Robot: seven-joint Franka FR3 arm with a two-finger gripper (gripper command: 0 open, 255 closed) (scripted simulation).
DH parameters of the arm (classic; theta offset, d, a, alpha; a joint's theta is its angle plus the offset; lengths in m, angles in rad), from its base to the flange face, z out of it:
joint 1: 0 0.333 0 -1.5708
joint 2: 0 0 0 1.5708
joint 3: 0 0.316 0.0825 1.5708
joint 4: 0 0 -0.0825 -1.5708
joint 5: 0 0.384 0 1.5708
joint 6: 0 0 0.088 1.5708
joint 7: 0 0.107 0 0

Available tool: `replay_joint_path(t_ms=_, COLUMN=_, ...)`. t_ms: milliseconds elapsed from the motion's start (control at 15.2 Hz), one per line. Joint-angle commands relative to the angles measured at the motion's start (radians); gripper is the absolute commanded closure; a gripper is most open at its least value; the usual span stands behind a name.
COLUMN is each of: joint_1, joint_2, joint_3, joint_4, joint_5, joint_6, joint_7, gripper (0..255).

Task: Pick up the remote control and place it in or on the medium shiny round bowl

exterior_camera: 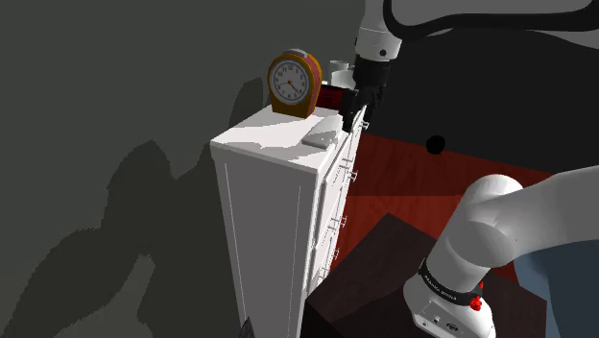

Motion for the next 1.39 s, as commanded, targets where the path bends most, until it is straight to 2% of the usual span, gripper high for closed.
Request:
replay_joint_path(t_ms=0, joint_1=0.0, joint_2=0.0, joint_3=0.0, joint_4=0.0, joint_5=0.0, joint_6=0.0, joint_7=0.0, gripper=0)
replay_joint_path(t_ms=264, joint_1=-0.199, joint_2=0.176, joint_3=0.179, joint_4=0.156, joint_5=0.103, joint_6=-0.013, joint_7=0.641, gripper=0)
replay_joint_path(t_ms=396, joint_1=-0.297, joint_2=0.263, joint_3=0.245, joint_4=0.239, joint_5=0.132, joint_6=-0.023, joint_7=0.955, gripper=0)
replay_joint_path(t_ms=462, joint_1=-0.331, joint_2=0.292, joint_3=0.265, joint_4=0.268, joint_5=0.14, joint_6=-0.026, joint_7=1.067, gripper=0)
replay_joint_path(t_ms=924, joint_1=-0.325, joint_2=0.282, joint_3=0.273, joint_4=0.166, joint_5=0.148, joint_6=0.066, joint_7=1.063, gripper=0)
replay_joint_path(t_ms=1320, joint_1=-0.325, joint_2=0.282, joint_3=0.273, joint_4=0.158, joint_5=0.149, joint_6=0.074, joint_7=1.063, gripper=0)
